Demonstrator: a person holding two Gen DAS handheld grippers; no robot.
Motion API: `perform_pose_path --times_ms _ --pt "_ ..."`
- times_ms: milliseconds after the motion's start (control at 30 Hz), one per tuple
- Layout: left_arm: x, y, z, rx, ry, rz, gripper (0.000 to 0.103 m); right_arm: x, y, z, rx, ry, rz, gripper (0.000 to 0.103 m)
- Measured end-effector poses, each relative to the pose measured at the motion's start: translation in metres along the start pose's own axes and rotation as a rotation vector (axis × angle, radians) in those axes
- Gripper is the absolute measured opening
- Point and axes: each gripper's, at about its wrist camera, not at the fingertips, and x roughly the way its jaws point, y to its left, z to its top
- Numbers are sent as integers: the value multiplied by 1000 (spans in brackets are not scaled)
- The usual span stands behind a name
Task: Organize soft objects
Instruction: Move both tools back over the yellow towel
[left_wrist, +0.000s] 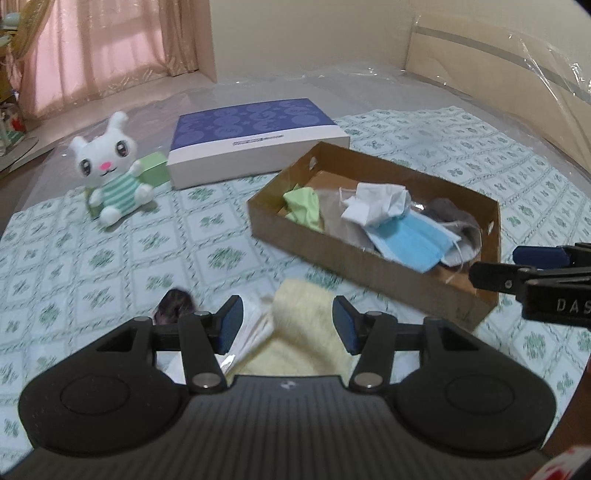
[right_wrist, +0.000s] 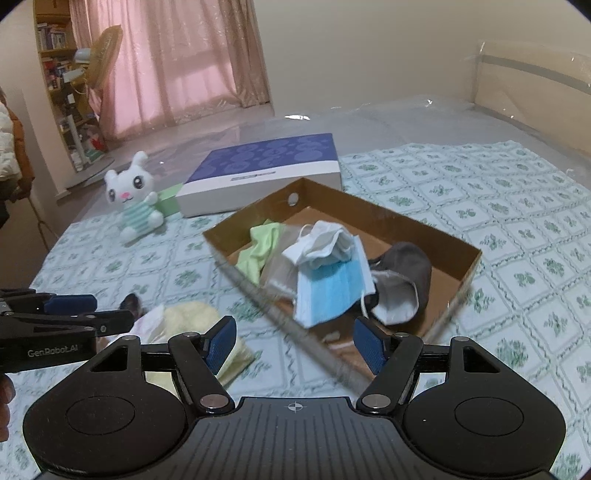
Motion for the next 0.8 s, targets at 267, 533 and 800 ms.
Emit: perform_pose_path --times_ms 267,533,800 --pt "-46 13 -32 -31 -11 35 52 -28 13 -26 3 6 48 70" --pt "-84 22 -63 -74 -18 65 59 -45 27 -47 -7 21 95 70" --pt "-111 29 -90 -96 -15 89 60 -52 41 -61 -25 38 138 70"
